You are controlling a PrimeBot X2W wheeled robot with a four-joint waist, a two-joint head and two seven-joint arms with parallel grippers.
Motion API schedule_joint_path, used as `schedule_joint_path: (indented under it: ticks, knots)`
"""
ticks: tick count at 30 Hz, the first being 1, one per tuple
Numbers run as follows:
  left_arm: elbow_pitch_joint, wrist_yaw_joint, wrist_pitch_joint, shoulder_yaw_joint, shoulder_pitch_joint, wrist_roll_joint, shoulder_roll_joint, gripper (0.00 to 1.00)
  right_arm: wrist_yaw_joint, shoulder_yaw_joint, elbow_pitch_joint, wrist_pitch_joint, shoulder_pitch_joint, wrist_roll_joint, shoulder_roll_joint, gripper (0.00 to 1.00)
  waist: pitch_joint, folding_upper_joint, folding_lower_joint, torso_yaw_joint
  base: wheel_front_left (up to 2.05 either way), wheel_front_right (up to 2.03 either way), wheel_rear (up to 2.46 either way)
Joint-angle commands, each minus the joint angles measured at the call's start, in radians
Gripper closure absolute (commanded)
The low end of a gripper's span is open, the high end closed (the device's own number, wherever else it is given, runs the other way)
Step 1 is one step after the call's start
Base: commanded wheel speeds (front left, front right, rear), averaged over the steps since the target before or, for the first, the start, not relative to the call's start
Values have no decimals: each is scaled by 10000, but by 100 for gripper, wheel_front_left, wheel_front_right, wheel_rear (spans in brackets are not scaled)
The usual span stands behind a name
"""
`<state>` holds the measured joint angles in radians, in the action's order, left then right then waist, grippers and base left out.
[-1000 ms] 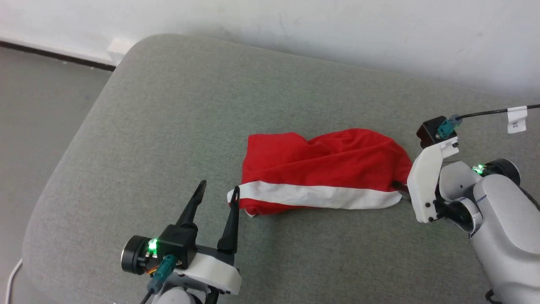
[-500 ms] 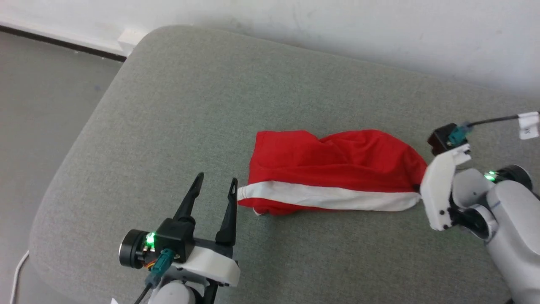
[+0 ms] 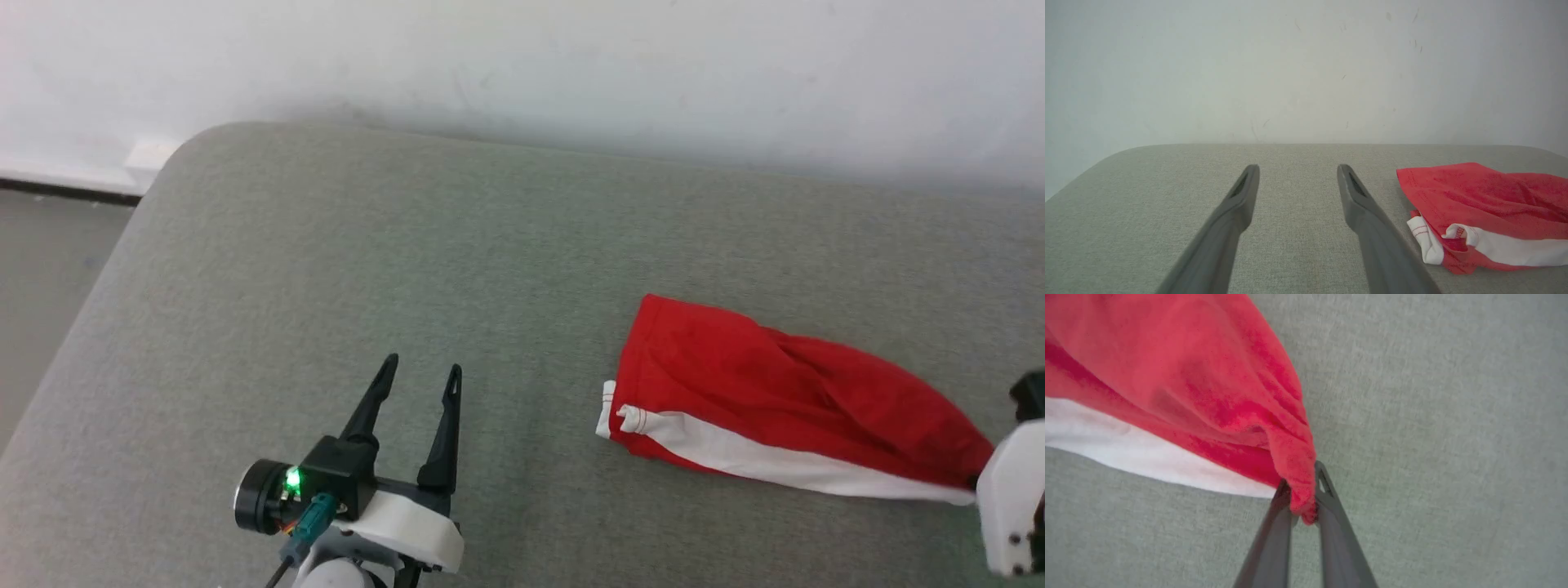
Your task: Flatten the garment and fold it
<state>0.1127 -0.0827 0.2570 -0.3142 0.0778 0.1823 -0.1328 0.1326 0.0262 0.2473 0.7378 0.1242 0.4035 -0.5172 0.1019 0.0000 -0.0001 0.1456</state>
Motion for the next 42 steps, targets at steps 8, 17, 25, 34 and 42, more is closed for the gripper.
schedule_joint_path:
  ticks: [8, 17, 25, 34, 42]
  knots:
    - [388, 398, 27, -208, -125, 119, 229, 0, -19, -847, -2235, -2121, -959, -487, 1507, 0, -306, 0, 1, -1081, 0, 0, 0]
    - [227, 1048, -2629, -956, -56, 1013, 428, 0, -19, -887, -3658, -6395, -1968, -887, 2351, 0, -164, 0, 1, -1808, 0, 0, 0]
    - [-111, 921, -4852, -1326, 303, 1329, 486, 0, -19, -878, -2750, -7950, -2606, -1923, 2608, 0, 137, 0, 1, -2207, 0, 0, 0]
    - [-149, 388, -5646, -1124, 767, 1346, 480, 0, -19, -880, -1805, -8631, -2360, -2111, 2812, 0, 423, 0, 1, -2568, 0, 0, 0]
    - [-41, 423, -6024, -1215, 1127, 1302, 327, 0, -19, -815, -1428, -8876, -2126, -2124, 2844, 0, 552, 0, 1, -2686, 0, 0, 0]
